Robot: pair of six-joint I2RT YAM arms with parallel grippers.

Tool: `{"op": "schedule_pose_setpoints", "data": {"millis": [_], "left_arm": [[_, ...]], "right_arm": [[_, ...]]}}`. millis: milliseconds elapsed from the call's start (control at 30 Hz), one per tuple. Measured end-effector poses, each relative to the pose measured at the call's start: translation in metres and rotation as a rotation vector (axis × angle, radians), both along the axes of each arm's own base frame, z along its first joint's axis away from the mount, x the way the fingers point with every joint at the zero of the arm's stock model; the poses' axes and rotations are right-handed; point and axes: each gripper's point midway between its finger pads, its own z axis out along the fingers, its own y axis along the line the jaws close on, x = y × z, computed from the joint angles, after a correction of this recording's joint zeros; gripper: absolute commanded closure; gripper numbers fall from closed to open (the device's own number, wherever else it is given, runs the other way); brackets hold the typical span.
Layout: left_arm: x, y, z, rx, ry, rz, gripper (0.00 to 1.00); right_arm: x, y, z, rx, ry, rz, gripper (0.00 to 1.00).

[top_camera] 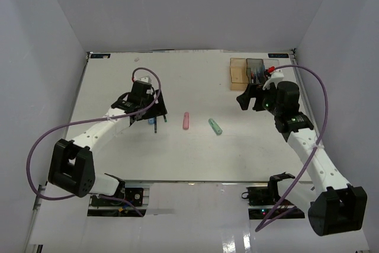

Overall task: Sort the stationery into containers
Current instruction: Pick up the pen from the center of the board.

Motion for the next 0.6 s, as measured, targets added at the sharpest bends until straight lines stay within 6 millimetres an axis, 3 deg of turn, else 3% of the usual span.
{"op": "schedule_pose_setpoints", "data": {"millis": [233, 600], "left_arm": [[-0.043, -0.005, -0.06, 0.096, 0.196, 0.035, 0.22], [-0.049, 0.014, -0.104, 0.235, 0.309, 0.111, 0.42]], "right_arm": [[-0.032, 0.004, -0.015, 0.042, -0.003, 0.043, 0.06], [-0.041, 0.015, -0.027, 0.073, 0.025, 0.107, 0.08]]}}
